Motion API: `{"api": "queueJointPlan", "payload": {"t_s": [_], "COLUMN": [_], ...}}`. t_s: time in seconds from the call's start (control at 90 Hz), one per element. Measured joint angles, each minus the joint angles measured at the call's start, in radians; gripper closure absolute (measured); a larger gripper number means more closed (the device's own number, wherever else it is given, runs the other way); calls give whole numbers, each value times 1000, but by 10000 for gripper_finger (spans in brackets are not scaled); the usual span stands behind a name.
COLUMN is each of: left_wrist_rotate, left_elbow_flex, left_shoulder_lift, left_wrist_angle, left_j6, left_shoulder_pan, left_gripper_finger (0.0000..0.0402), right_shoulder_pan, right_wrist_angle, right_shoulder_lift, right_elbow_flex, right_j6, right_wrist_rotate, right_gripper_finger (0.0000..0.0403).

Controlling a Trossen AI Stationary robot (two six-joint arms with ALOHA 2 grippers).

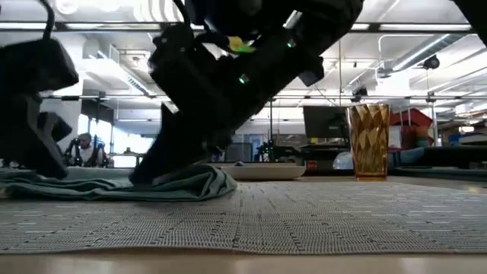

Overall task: Set table place
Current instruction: Fold the table napkin

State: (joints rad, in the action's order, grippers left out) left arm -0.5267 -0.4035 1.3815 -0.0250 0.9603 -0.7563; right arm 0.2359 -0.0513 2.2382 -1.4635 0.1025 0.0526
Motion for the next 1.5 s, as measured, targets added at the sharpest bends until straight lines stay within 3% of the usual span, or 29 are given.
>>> {"api": "queueJointPlan", "payload": {"t_s": [0.289, 0.989, 1.5], "left_wrist_rotate": [35, 72, 100], "left_elbow_flex": [29, 33, -5], "left_shoulder_lift": [49, -10, -51], "left_wrist_angle": [-13, 23, 57], "left_j6": [119, 123, 91], "left_shoulder_pan": [-18, -23, -24], "left_gripper_finger": [402, 402, 401], "right_shoulder_pan": [6, 45, 45], "right_wrist_angle": [97, 366, 489], "right_shoulder_lift": [-4, -79, -220], "right_elbow_flex": [-4, 0, 5], "right_j6": [1, 51, 64], "right_wrist_rotate": [5, 15, -9], "right_gripper_finger": [372, 374, 335]}}
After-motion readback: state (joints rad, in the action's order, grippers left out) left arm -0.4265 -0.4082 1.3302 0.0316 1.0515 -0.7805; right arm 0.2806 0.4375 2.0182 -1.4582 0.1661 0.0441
